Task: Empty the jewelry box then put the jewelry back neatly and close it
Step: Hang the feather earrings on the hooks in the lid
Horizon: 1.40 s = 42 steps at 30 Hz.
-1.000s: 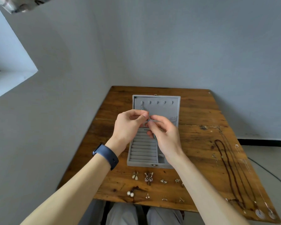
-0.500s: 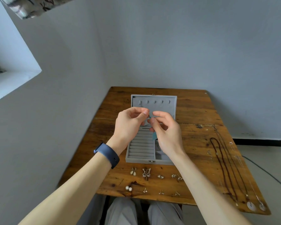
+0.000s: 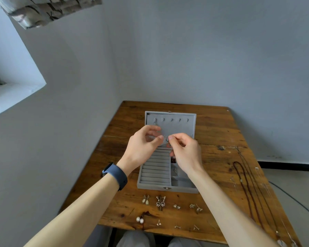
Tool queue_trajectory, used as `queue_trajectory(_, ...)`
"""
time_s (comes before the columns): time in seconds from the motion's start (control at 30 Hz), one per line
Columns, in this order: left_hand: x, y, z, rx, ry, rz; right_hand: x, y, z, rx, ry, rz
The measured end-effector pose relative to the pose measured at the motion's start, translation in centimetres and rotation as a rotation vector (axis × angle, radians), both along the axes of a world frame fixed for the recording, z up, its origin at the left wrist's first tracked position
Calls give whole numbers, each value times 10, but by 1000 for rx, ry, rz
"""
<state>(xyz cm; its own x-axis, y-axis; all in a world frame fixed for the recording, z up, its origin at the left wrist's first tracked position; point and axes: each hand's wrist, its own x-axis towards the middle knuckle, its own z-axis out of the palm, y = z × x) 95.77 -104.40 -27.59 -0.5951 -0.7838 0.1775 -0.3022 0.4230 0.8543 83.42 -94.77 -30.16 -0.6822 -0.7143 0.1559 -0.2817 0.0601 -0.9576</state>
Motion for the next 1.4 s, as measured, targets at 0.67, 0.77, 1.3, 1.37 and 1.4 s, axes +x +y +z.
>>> queue_trajectory(0.67,-34,-112,-45,1,-23,58,-15,-134,-16,73,-284,-193)
queue_trajectory(0.77,-30,-109,-47,-39,18,79,-9,-133,-15,79,-294,-233)
queue_trajectory(1.3,-30,-98,-59,134,77,137,-34,-80,-45,92,-228,-23)
queue_trajectory(1.37,-34,-95,-63,152,68,159,-44,-75,-45,119,64,-60)
queue_trajectory(1.4,-37,-95,-65,149,60,172,-47,-74,-44,124,222,-60)
